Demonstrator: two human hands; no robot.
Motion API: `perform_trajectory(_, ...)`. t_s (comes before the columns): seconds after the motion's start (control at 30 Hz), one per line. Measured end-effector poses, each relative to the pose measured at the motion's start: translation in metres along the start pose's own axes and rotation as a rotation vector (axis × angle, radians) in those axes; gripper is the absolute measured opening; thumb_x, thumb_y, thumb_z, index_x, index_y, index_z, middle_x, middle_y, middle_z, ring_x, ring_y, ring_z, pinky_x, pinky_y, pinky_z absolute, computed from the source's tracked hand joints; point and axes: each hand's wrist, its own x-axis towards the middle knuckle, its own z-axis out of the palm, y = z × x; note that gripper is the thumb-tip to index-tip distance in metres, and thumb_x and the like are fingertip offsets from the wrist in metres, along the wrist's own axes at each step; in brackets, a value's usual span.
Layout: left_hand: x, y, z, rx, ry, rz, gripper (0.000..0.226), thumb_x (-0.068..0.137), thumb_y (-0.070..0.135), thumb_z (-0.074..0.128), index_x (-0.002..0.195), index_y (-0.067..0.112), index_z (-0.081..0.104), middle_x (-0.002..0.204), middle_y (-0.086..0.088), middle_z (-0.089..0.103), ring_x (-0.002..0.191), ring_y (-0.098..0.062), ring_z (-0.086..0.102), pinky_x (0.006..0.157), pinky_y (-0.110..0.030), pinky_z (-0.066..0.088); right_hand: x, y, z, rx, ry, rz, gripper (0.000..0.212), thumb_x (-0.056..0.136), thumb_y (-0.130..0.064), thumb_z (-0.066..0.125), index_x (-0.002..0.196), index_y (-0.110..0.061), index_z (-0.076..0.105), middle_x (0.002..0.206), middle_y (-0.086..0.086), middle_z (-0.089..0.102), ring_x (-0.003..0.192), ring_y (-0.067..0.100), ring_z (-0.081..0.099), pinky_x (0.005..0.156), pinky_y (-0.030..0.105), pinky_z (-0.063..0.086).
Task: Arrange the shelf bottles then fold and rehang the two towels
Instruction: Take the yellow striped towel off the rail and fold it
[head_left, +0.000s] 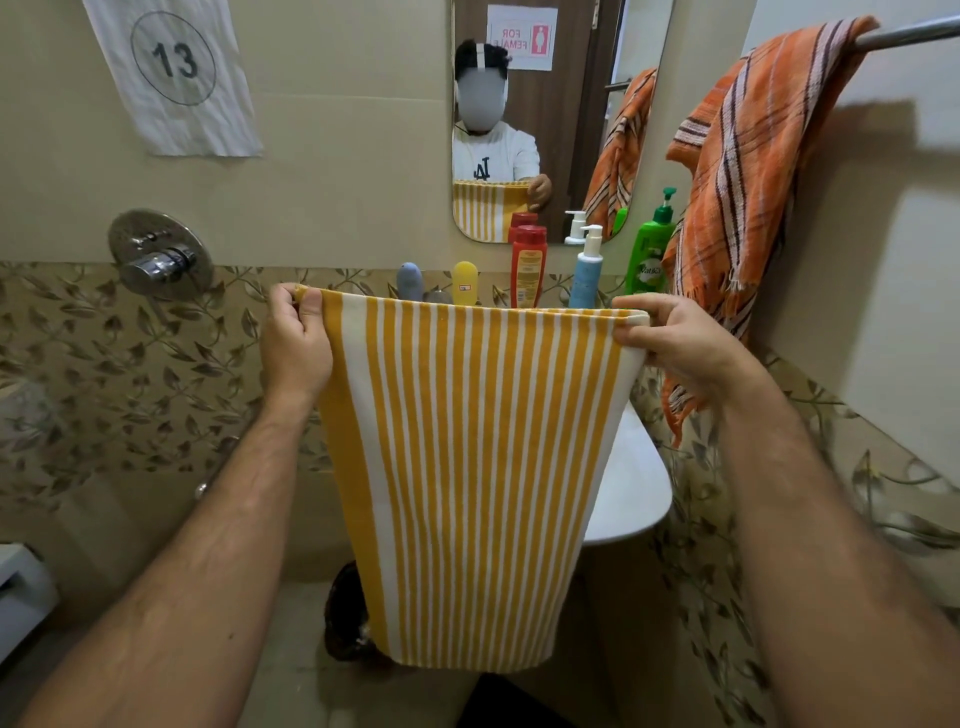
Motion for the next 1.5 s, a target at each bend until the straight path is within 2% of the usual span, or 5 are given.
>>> perform_trajectory(0.17, -0.008, -0.003, -0.001, 0.045, 0.035, 0.085, 0.029, 0.106, 0.033, 0.039, 0.111, 0.007, 0.051, 0.076, 0.016, 0.043, 0.065, 0.001, 0.042, 0.055, -0.014, 0.036, -0.004, -0.008, -0.003, -0.21, 0.08, -0.045, 0.008, 0.093, -0.015, 0.064, 0.093, -0.008, 0.067, 0.094, 0.006, 0.071, 0.089, 0.018, 0.069, 0.081, 0.032, 0.056)
perform_trajectory(0.47, -0.011, 0.021, 0.001, -0.131, -0.083, -0.064, 0.023, 0.107, 0.038, 0.028, 0.107, 0.02, 0.042, 0.078, 0.009, 0.045, 0.068, -0.002, 0.045, 0.06, -0.02, 0.039, 0.002, 0.0, 0.021, 0.461, 0.176, 0.039, 0.02, 0.104, -0.011, 0.042, 0.103, -0.015, 0.061, 0.083, 0.001, 0.069, 0.072, 0.011, 0.067, 0.064, 0.024, 0.058)
perform_trajectory(0.63, -0.004, 0.014, 0.003, -0.291, -0.122, -0.186, 0.025, 0.106, 0.042, 0.034, 0.106, 0.021, 0.048, 0.077, 0.006, 0.051, 0.066, -0.007, 0.049, 0.06, -0.027, 0.046, 0.007, -0.005, 0.03, 0.262, 0.235, 0.035, 0.02, 0.104, -0.019, 0.045, 0.114, -0.011, 0.061, 0.094, 0.003, 0.068, 0.085, 0.017, 0.067, 0.074, 0.028, 0.056)
perform_trajectory(0.9, 0.008, 0.001, -0.002, -0.528, -0.158, -0.319, 0.024, 0.104, 0.04, 0.042, 0.099, 0.022, 0.056, 0.074, 0.002, 0.059, 0.061, -0.009, 0.057, 0.058, -0.027, 0.054, -0.001, -0.021, 0.027, -0.354, -0.202, 0.169, 0.04, 0.073, -0.038, 0.082, 0.103, -0.016, 0.068, 0.103, 0.005, 0.073, 0.095, 0.023, 0.071, 0.087, 0.039, 0.054)
perform_trajectory(1.5, -0.065, -0.029, 0.025, -1.082, -0.62, -0.936, 0.096, 0.082, 0.084, 0.024, 0.131, 0.009, 0.058, 0.125, -0.022, 0.065, 0.113, -0.036, 0.065, 0.091, -0.049, 0.056, 0.013, -0.101, 0.092, 0.626, -0.025, 0.11, 0.019, 0.092, -0.014, 0.059, 0.107, -0.003, 0.061, 0.084, 0.013, 0.074, 0.074, 0.025, 0.073, 0.066, 0.037, 0.062)
